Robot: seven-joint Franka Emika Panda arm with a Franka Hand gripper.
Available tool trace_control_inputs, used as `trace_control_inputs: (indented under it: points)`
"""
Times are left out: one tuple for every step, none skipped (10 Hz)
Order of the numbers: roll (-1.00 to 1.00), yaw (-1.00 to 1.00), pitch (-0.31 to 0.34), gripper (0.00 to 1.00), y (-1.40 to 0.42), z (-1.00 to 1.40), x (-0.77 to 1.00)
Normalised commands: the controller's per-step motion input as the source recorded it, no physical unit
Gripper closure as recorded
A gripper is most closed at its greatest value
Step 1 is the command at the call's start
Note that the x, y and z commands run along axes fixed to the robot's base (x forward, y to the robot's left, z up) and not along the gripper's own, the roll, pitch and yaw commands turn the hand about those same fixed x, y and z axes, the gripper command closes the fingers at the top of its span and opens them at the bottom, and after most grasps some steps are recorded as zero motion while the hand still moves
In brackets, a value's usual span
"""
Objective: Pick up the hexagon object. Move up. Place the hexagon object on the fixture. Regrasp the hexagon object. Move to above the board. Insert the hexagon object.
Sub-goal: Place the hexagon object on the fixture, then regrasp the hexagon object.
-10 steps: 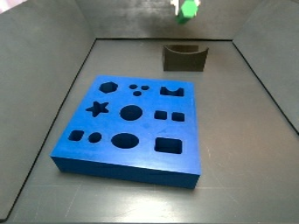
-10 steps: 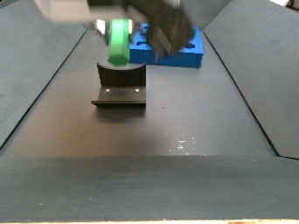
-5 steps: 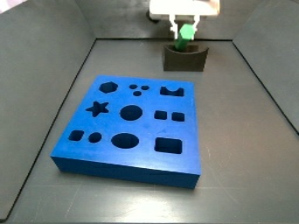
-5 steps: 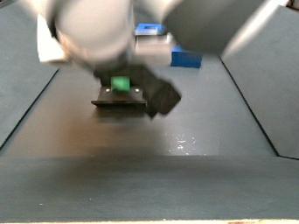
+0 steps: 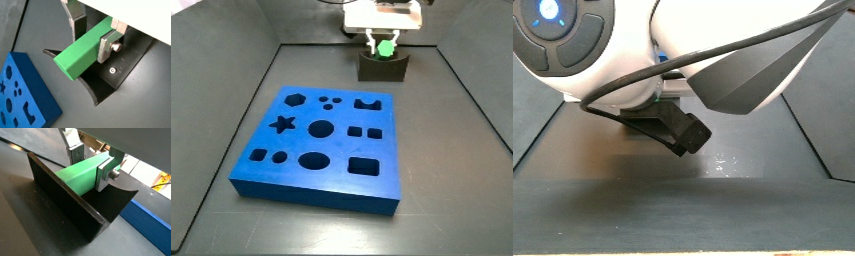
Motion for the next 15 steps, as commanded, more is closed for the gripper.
trace_control_inputs:
  points:
    - [-0.09,-0.08,-0.028,1.00,0.13,-0.34,0.06]
    - [0.00,0.00,0.000,0.00,0.00,0.00,0.00]
    - [-0.02,-0.04,-0.026,0.00,0.00,1.00,0.00]
    - [-0.01,-0.04,-0.025,0.00,0.00,1.00,0.00]
    - [-0.01,-0.02,-0.033,0.00,0.01,1.00,-0.02]
    - [-0.01,0.00,-0.044,0.00,0.00,1.00,-0.03]
    - [-0.01,0.02,-0.057,0.00,0.00,1.00,-0.05]
    - [-0.01,0.03,-0.063,0.00,0.00,0.95,-0.05]
    - [-0.02,0.05,-0.071,0.00,-0.01,0.72,-0.06]
    - [-0.02,0.06,-0.075,0.00,-0.01,0.55,-0.06]
    - [-0.03,0.07,-0.075,0.00,-0.01,0.37,-0.06]
    - [1.00,0.03,0.056,0.00,-1.00,0.79,-0.12]
    - [1.00,0.04,0.056,0.00,-1.00,0.70,-0.12]
    - [1.00,0.03,0.050,0.00,-1.00,0.64,-0.12]
    - [1.00,0.03,0.044,0.00,-0.98,0.49,-0.12]
